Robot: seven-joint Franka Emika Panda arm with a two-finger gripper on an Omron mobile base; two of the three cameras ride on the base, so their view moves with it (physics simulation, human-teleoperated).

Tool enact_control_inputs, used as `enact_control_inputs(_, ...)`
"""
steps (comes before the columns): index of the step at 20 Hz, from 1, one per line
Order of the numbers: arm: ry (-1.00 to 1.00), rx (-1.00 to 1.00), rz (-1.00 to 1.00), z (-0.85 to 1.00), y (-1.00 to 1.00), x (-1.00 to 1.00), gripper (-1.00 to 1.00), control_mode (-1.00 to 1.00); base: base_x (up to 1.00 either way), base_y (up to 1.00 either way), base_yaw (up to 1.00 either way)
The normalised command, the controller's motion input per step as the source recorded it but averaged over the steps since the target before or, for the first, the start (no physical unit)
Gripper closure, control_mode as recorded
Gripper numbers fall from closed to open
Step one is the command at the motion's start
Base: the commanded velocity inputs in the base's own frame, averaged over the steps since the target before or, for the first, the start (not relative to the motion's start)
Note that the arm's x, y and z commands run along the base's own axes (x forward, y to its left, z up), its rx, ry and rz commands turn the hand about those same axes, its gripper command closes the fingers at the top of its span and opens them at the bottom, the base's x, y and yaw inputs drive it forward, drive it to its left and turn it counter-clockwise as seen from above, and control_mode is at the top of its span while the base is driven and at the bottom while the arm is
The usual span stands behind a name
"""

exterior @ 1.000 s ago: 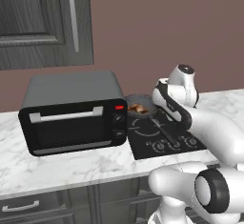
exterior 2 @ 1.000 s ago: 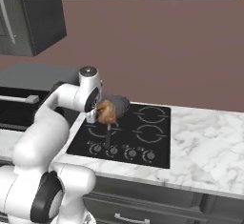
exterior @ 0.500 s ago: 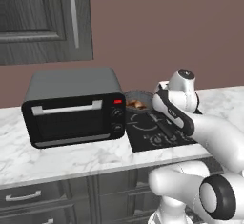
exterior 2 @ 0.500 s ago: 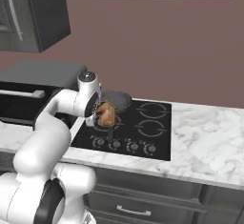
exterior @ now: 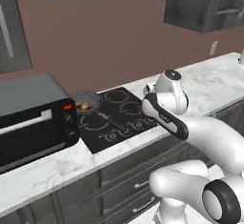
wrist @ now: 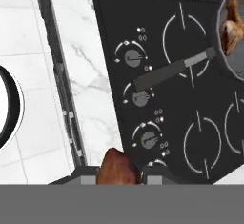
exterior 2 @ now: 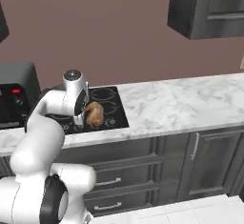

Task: Take the chicken drumsticks from the pan and place one on each plate on the dining counter.

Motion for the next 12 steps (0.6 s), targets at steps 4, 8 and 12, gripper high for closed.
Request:
enact_control_inputs(4,0.0,0.0,0.0,0.0,0.0,0.0,1.0,1.0,0.0,0.0,-1.0)
enact_control_inputs(8,0.0,0.0,0.0,0.0,0.0,0.0,1.0,1.0,0.0,0.01,-1.0)
enact_control_inputs(12,0.0,0.0,0.0,0.0,0.0,0.0,1.0,1.0,0.0,0.02,-1.0)
